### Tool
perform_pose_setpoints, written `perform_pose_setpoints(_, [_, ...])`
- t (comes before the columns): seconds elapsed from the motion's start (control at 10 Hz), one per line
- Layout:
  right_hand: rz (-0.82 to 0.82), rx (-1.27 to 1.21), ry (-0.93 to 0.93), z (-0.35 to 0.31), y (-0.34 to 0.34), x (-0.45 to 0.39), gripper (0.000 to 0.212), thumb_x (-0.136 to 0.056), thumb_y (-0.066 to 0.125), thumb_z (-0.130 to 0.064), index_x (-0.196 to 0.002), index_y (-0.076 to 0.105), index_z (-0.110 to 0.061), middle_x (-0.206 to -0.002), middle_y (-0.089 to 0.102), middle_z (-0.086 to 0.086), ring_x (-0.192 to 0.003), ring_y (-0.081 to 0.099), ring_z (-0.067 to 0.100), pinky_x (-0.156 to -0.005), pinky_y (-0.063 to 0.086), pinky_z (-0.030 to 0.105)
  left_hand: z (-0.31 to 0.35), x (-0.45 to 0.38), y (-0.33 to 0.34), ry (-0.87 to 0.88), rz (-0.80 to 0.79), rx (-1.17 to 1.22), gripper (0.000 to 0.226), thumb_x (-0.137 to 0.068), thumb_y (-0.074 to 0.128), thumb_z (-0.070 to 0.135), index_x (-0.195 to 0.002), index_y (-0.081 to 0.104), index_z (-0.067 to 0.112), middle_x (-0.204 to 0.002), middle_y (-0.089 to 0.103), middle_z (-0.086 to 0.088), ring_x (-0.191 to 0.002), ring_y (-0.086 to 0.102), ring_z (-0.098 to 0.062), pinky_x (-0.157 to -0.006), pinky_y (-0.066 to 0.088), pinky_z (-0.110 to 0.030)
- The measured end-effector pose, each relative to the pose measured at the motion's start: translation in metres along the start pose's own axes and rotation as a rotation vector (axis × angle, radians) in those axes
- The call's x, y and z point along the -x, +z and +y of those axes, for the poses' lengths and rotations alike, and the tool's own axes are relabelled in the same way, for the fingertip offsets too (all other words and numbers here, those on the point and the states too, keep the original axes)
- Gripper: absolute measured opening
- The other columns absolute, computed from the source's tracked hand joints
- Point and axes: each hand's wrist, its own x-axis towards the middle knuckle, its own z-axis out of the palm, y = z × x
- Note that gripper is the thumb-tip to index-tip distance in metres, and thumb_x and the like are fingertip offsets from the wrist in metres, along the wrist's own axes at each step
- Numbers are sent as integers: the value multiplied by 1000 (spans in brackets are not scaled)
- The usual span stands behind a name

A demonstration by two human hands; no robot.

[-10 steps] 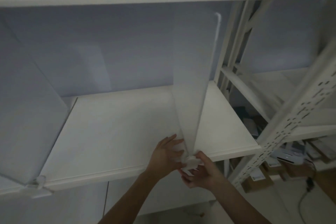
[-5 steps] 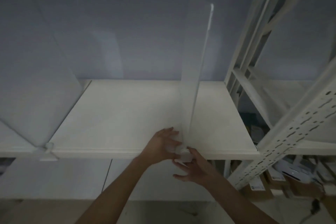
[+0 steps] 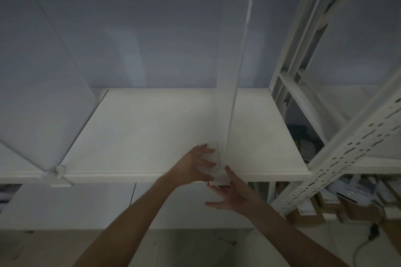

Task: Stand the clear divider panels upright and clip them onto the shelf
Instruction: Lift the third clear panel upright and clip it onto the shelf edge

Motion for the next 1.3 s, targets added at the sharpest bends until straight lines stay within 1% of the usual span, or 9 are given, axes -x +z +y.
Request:
perform_pose_setpoints(0.1, [-15,-22,16,0,-1,-2,70,-66,77,-36,-128,53,-16,-119,60,6,-104,66,26,-82,45,73,-8,-4,0,36,24,30,79,-57,80,-16,-117,47,24,-125,47,14,-122,51,-27,-85,56,-37])
perform_pose_setpoints(0.2, [-27,-49,47,2,1,-3,84,-58,86,-33,-131,52,-12,-128,56,9,-108,64,29,-77,45,75,-14,-6,0,6,11,61,67,-54,86,-4,-105,66,34,-123,47,35,-129,43,-11,-94,50,-25])
perform_pose_setpoints(0.3, [-19,-40,66,5,2,-11,78,-70,75,-36,-138,47,-12,-140,50,9,-120,54,28,-78,44,77,-24,-7,-4,31,51,-29,51,-55,87,0,-102,70,7,-123,46,34,-121,32,22,-96,39,-5])
perform_pose_setpoints(0.7, [-71,-75,89,23,19,-34,70,-72,74,-35,-135,50,-16,-126,59,4,-105,68,28,-77,44,75,-43,11,-25,62,132,-13,44,-56,86,0,-98,72,5,-128,50,6,-123,35,18,-99,41,-11])
perform_pose_setpoints(0.9, [-104,61,27,26,21,-28,61,-70,72,-45,-125,54,-23,-112,70,0,-123,53,23,-93,41,70,-45,11,-21,99,168,-139,43,-58,87,13,-99,73,10,-125,54,5,-121,36,19,-100,35,-6])
perform_pose_setpoints(1.0, [-97,496,-71,33,17,-25,74,-83,67,-42,-135,16,-47,-140,38,-15,-127,41,-11,-113,37,32,-39,13,-19,123,208,-269,43,-60,86,20,-100,71,13,-126,54,7,-120,34,18,-97,28,2])
perform_pose_setpoints(1.1, [-52,515,-185,34,13,-22,69,-99,45,-27,-150,-1,-33,-145,31,-14,-121,34,-25,-110,32,17,-33,20,-11,120,264,-360,46,-64,82,30,-106,67,17,-130,52,11,-124,36,9,-101,29,-3])
perform_pose_setpoints(1.2, [-59,252,-87,48,17,-25,27,-101,35,-33,-126,43,-37,-117,65,2,-115,56,15,-86,48,46,-31,31,3,154,335,-497,49,-66,66,38,-112,61,22,-130,57,6,-127,41,-4,-108,30,-21])
perform_pose_setpoints(1.3, [-179,213,22,62,11,-28,61,-81,62,-48,-132,47,-20,-118,68,9,-115,58,24,-81,51,45,-37,44,24,153,327,-676,66,-62,58,33,-127,49,24,-136,54,2,-129,41,-12,-112,21,-26])
